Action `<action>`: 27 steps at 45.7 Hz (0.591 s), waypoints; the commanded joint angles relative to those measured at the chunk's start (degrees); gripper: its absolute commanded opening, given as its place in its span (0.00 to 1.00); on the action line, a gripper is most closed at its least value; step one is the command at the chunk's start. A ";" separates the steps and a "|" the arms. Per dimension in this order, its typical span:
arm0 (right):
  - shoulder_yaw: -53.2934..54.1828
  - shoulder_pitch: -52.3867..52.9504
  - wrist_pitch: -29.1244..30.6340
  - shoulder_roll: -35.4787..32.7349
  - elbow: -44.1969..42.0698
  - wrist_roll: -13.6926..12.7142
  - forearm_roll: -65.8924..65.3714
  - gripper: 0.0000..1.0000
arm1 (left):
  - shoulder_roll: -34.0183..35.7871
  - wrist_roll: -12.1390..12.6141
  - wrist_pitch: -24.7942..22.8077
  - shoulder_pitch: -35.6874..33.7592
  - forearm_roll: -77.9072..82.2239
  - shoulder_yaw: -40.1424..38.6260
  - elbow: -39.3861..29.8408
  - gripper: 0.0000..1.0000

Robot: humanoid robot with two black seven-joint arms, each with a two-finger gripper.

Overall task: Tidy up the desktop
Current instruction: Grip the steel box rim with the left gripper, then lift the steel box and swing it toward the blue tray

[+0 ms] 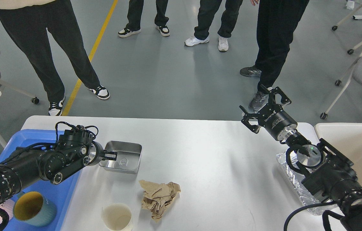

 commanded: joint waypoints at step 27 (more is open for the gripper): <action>0.00 0.17 -0.09 -0.39 0.07 -0.08 -0.01 1.00 | 17.68 -0.46 -26.91 -16.58 -7.12 -10.12 -22.07 0.00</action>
